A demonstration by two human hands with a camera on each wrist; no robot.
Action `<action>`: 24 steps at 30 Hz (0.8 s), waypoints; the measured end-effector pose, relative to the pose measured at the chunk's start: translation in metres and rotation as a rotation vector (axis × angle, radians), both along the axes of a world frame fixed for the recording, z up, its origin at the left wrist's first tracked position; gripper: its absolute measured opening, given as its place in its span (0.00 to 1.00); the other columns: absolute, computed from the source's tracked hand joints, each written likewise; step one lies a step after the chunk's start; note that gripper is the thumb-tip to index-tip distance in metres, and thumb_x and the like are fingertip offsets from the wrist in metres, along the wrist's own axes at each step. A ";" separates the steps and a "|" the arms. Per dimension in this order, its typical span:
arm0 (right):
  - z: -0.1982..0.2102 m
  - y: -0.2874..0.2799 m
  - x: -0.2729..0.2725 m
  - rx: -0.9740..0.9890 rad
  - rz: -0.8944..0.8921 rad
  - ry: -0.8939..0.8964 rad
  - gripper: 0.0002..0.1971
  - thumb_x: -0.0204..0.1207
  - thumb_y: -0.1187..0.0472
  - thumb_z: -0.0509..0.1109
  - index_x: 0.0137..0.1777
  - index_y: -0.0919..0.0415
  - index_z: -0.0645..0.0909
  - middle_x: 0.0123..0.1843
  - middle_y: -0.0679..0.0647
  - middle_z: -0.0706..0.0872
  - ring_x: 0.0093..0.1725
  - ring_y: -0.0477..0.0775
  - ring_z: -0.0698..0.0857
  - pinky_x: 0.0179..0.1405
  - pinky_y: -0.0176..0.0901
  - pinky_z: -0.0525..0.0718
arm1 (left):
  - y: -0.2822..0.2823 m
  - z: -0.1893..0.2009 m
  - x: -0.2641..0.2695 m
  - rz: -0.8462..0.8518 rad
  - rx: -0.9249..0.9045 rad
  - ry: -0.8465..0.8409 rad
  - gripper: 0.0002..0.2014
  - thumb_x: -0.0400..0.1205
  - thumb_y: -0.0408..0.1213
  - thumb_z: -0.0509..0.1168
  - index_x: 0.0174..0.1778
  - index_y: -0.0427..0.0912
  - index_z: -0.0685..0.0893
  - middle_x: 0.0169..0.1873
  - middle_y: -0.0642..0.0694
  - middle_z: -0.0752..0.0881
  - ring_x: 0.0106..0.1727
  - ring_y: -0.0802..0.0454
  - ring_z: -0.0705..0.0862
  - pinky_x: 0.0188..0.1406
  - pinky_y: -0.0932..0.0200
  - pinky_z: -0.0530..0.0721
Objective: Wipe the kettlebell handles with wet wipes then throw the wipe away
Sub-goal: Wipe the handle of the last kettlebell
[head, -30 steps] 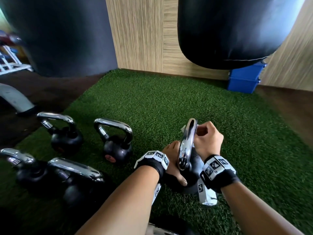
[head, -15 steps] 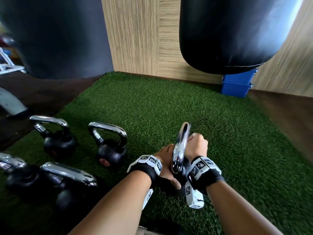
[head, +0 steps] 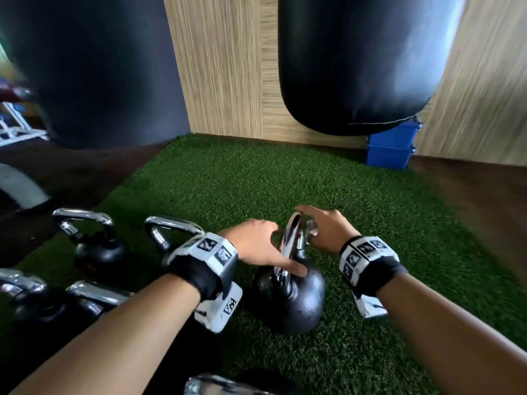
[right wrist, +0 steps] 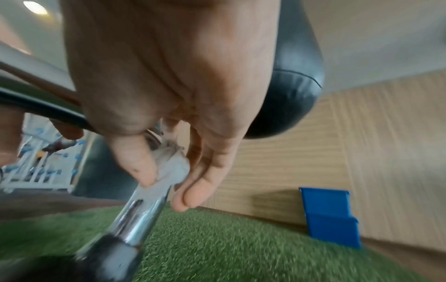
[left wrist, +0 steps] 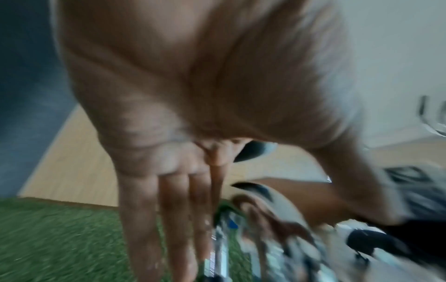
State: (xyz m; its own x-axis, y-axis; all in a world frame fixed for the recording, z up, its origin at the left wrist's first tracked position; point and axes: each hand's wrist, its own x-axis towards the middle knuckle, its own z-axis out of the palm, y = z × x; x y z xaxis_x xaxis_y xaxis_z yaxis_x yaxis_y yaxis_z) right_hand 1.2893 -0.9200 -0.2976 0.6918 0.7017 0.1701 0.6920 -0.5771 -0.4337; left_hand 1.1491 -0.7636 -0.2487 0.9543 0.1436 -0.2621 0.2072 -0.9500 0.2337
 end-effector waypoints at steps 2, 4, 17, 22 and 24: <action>0.015 0.005 0.001 -0.080 0.058 -0.086 0.33 0.78 0.62 0.73 0.83 0.48 0.70 0.58 0.57 0.91 0.53 0.51 0.90 0.59 0.42 0.88 | -0.021 -0.006 0.003 0.023 0.056 -0.082 0.37 0.58 0.76 0.76 0.47 0.49 0.82 0.44 0.50 0.88 0.43 0.50 0.86 0.40 0.55 0.85; 0.023 0.009 0.000 -0.156 0.113 -0.158 0.30 0.79 0.60 0.71 0.82 0.46 0.71 0.59 0.57 0.91 0.56 0.54 0.90 0.62 0.44 0.87 | -0.032 -0.011 0.004 0.093 0.090 -0.157 0.26 0.64 0.61 0.81 0.43 0.47 0.80 0.41 0.48 0.88 0.42 0.46 0.87 0.38 0.57 0.83; 0.027 -0.004 -0.005 -0.189 -0.070 -0.077 0.07 0.69 0.58 0.80 0.46 0.51 0.88 0.38 0.47 0.88 0.34 0.44 0.88 0.32 0.37 0.90 | 0.004 0.004 0.013 -0.109 0.170 -0.057 0.32 0.66 0.52 0.82 0.65 0.57 0.79 0.55 0.54 0.89 0.60 0.46 0.88 0.50 0.54 0.80; 0.023 -0.018 -0.030 -0.195 -0.232 -0.128 0.08 0.65 0.56 0.77 0.43 0.55 0.88 0.30 0.47 0.81 0.31 0.49 0.84 0.32 0.37 0.82 | 0.020 0.017 0.024 -0.291 0.278 -0.059 0.44 0.68 0.46 0.83 0.78 0.69 0.71 0.63 0.55 0.84 0.66 0.47 0.84 0.62 0.49 0.81; 0.024 -0.020 -0.044 -0.226 -0.259 -0.132 0.08 0.66 0.57 0.77 0.43 0.58 0.87 0.31 0.50 0.82 0.34 0.54 0.85 0.36 0.41 0.86 | 0.026 0.017 0.028 -0.286 0.253 -0.089 0.44 0.70 0.43 0.83 0.79 0.72 0.71 0.62 0.55 0.87 0.61 0.48 0.86 0.58 0.53 0.82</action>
State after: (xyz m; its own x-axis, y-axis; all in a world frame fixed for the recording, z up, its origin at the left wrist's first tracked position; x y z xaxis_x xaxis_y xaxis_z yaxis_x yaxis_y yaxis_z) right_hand 1.2458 -0.9401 -0.2735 0.8337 0.5365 0.1308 0.5522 -0.8113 -0.1921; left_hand 1.1772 -0.7378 -0.2317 0.9826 -0.0817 -0.1670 -0.0847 -0.9964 -0.0106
